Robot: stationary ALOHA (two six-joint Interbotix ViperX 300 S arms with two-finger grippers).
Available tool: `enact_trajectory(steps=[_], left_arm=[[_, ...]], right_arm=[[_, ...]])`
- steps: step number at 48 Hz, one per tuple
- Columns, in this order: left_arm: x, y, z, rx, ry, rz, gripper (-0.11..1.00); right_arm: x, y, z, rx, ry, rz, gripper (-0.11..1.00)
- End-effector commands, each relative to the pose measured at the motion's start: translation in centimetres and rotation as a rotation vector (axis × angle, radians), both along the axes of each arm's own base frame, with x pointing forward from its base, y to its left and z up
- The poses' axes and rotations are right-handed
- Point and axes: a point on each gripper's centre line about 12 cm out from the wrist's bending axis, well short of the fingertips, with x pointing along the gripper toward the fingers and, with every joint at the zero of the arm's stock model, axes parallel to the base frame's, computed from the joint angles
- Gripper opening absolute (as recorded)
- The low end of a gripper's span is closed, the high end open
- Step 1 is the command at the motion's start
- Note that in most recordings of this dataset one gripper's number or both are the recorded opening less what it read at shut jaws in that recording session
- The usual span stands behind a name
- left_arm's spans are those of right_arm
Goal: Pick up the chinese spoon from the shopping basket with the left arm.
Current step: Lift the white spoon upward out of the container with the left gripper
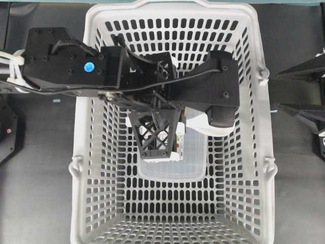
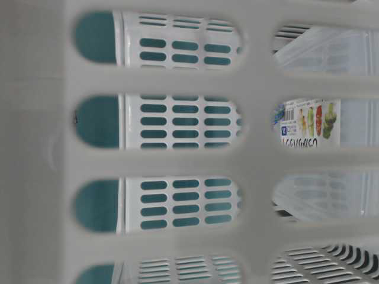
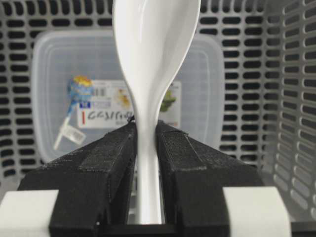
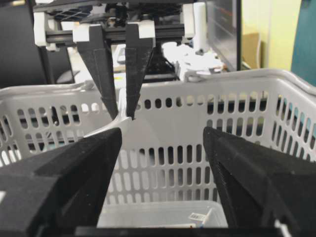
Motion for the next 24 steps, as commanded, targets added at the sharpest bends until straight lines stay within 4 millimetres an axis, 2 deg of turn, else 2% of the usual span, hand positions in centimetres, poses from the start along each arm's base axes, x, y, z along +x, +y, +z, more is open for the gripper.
enact_trajectory(steps=[1, 24], left_arm=[[-0.31, 0.04, 1.08, -0.001, -0.029, 0.002, 0.12], [-0.2, 0.03, 0.91, -0.019, -0.028, 0.035, 0.12]], right_arm=[[0.12, -0.05, 0.36, 0.001, -0.011, -0.002, 0.65], [0.11, -0.05, 0.41, 0.001, -0.015, -0.003, 0.65]])
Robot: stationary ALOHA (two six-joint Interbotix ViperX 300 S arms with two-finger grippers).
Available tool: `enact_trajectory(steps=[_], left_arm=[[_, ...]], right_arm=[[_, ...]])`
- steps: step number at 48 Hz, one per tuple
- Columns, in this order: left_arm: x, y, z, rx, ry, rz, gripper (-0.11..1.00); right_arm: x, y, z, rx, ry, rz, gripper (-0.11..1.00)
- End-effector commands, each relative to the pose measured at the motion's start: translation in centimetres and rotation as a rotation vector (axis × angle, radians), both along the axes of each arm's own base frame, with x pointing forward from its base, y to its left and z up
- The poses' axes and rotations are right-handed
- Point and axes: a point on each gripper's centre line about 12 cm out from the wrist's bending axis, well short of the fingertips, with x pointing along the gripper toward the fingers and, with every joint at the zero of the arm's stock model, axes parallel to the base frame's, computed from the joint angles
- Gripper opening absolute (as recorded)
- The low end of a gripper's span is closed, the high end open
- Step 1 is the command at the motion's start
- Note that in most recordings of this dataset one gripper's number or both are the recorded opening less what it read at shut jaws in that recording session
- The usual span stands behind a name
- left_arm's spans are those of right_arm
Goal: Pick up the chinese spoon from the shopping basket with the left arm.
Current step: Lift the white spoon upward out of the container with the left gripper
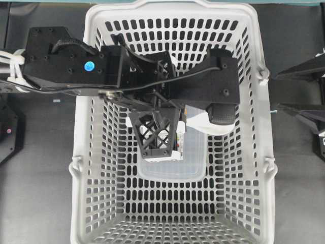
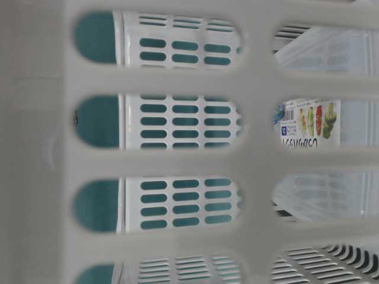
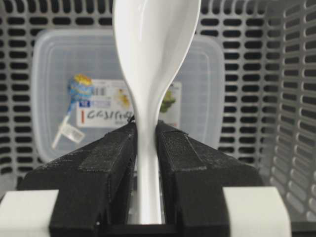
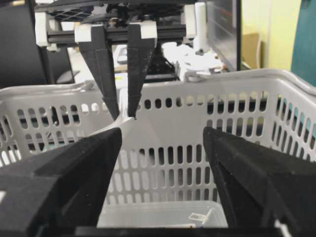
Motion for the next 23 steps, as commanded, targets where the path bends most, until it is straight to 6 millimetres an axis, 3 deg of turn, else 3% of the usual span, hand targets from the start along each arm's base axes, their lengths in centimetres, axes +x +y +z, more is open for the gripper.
enact_trajectory(steps=[1, 23], left_arm=[[-0.2, 0.05, 0.91, -0.005, -0.028, 0.011, 0.12], [-0.24, 0.12, 0.48, -0.002, -0.016, 0.01, 0.12]], right_arm=[[0.11, -0.02, 0.4, 0.001, -0.014, -0.001, 0.65], [0.11, -0.02, 0.41, 0.001, -0.015, -0.001, 0.65]])
